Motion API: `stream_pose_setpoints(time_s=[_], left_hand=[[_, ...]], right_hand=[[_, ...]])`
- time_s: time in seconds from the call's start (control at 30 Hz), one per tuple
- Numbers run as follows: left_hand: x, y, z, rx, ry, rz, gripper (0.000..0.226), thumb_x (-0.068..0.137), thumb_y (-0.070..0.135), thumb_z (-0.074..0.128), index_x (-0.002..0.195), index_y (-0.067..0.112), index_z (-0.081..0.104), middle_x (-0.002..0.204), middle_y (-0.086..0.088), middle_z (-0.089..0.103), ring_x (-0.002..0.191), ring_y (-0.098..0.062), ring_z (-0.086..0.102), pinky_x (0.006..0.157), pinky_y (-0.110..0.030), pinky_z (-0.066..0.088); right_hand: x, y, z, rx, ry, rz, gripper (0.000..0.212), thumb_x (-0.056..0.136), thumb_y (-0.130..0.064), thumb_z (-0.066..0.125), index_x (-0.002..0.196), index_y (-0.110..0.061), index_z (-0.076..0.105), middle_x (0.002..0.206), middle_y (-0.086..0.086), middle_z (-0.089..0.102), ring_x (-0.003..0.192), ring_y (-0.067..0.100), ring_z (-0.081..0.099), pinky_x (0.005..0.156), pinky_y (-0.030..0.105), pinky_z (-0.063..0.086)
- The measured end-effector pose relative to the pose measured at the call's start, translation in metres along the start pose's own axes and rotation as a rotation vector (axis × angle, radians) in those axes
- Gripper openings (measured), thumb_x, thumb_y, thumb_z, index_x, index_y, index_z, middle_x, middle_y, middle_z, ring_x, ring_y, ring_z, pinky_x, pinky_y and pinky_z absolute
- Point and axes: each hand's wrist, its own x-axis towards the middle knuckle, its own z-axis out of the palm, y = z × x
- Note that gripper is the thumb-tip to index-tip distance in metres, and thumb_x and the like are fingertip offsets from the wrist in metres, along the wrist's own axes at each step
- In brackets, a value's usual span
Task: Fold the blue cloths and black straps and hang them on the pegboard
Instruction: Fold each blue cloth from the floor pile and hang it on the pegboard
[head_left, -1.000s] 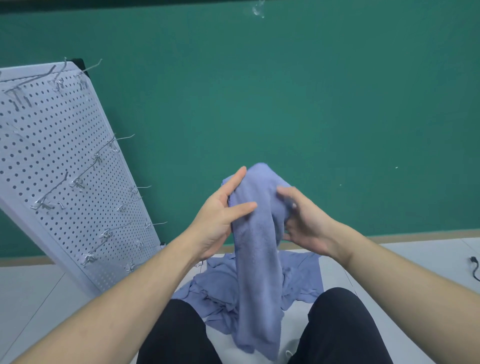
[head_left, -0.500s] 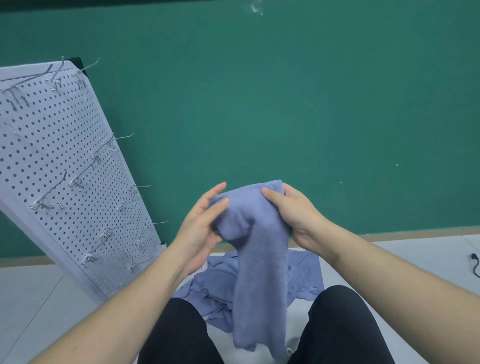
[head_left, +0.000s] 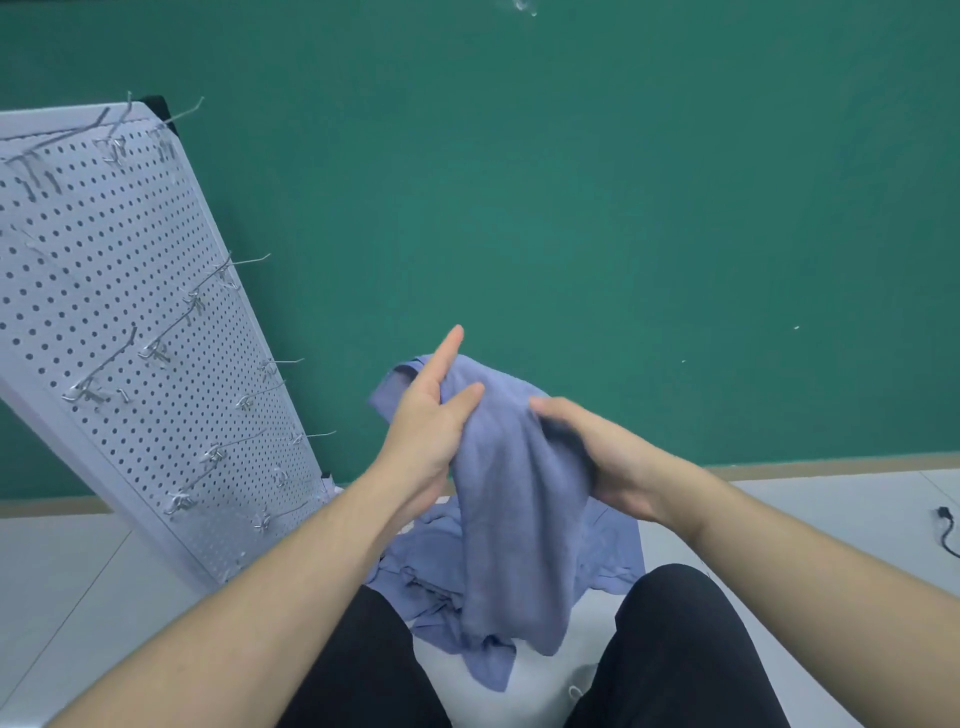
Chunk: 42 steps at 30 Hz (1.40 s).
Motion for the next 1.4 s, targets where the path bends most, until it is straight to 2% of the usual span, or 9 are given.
stream_pose_setpoints(time_s=[0.13,0.3,0.47,0.67,0.9,0.97,1.17,1.27,1.4], left_hand=[[0.006,0.007,-0.010,-0.010,0.033,-0.074,0.065,0.102,0.001,0.046,0.148,0.046,0.040,0.149,0.008,0.045,0.111,0.004,0.064,0.086,-0.023,0.056],[-0.001,0.009,-0.023,-0.164,-0.072,-0.208,0.043,0.101,0.014,0.054,0.139,0.035,0.054,0.081,0.004,0.070,0.071,-0.009,0.066,0.068,-0.030,0.051],[-0.025,-0.015,-0.017,-0.126,-0.248,-0.214,0.037,0.088,0.025,0.073,0.124,0.033,0.067,0.124,0.007,0.071,0.113,-0.016,0.066,0.096,-0.039,0.051],[-0.024,-0.020,0.001,0.094,-0.137,-0.121,0.039,0.091,-0.001,0.066,0.100,0.035,0.077,0.120,0.012,0.070,0.109,-0.010,0.065,0.082,-0.027,0.055],[-0.001,-0.012,0.001,-0.083,-0.109,-0.121,0.057,0.097,-0.005,0.055,0.136,0.036,0.058,0.159,0.003,0.038,0.144,-0.008,0.038,0.120,-0.037,0.033],[0.001,-0.010,0.000,-0.074,-0.095,-0.129,0.062,0.099,-0.004,0.052,0.149,0.031,0.044,0.163,0.006,0.026,0.147,-0.004,0.028,0.122,-0.036,0.028],[-0.002,0.006,-0.013,0.041,-0.139,-0.154,0.064,0.097,0.003,0.059,0.142,0.047,0.049,0.151,0.009,0.045,0.121,-0.005,0.059,0.102,-0.031,0.050],[-0.008,0.014,-0.021,-0.093,-0.224,-0.252,0.047,0.096,0.003,0.060,0.129,0.037,0.063,0.120,-0.007,0.072,0.096,-0.016,0.071,0.083,-0.029,0.059],[-0.014,0.007,-0.028,-0.199,-0.266,-0.316,0.034,0.084,0.006,0.069,0.111,0.026,0.073,0.099,-0.005,0.075,0.085,-0.016,0.070,0.078,-0.029,0.057]], right_hand=[[0.002,0.010,-0.005,-0.141,0.076,-0.070,0.024,0.095,-0.025,0.065,0.114,-0.013,0.072,0.108,0.004,0.077,0.104,0.021,0.072,0.092,0.036,0.055],[0.006,-0.002,0.001,-0.073,0.192,-0.151,0.021,0.092,-0.025,0.070,0.114,-0.024,0.070,0.106,-0.003,0.077,0.100,0.014,0.073,0.078,0.032,0.057],[0.011,-0.013,0.009,0.065,0.262,-0.050,0.022,0.097,-0.023,0.066,0.114,-0.011,0.065,0.104,0.006,0.076,0.089,0.015,0.072,0.064,0.024,0.055],[0.009,-0.014,-0.001,0.044,0.328,0.103,0.023,0.095,-0.027,0.066,0.109,-0.009,0.069,0.101,0.008,0.076,0.083,0.022,0.071,0.071,0.031,0.057],[0.003,-0.002,-0.008,0.161,0.211,-0.033,0.054,0.090,-0.027,0.070,0.133,-0.036,0.040,0.109,0.006,0.069,0.078,0.020,0.068,0.068,0.034,0.057],[-0.001,-0.003,-0.003,0.057,0.096,-0.080,0.047,0.090,-0.024,0.070,0.129,-0.044,0.053,0.097,-0.005,0.072,0.082,0.015,0.066,0.079,0.035,0.056],[-0.001,-0.006,0.008,-0.121,0.193,-0.248,0.027,0.094,-0.003,0.061,0.094,-0.026,0.076,0.091,-0.007,0.072,0.081,0.015,0.059,0.079,0.035,0.049],[0.005,-0.011,0.008,0.009,0.259,-0.277,0.027,0.094,-0.002,0.060,0.094,-0.024,0.075,0.091,-0.004,0.073,0.079,0.014,0.063,0.073,0.029,0.050],[0.004,-0.019,0.007,0.051,0.297,-0.269,0.025,0.093,0.002,0.060,0.087,-0.016,0.076,0.082,-0.004,0.076,0.067,0.007,0.066,0.057,0.018,0.050]])
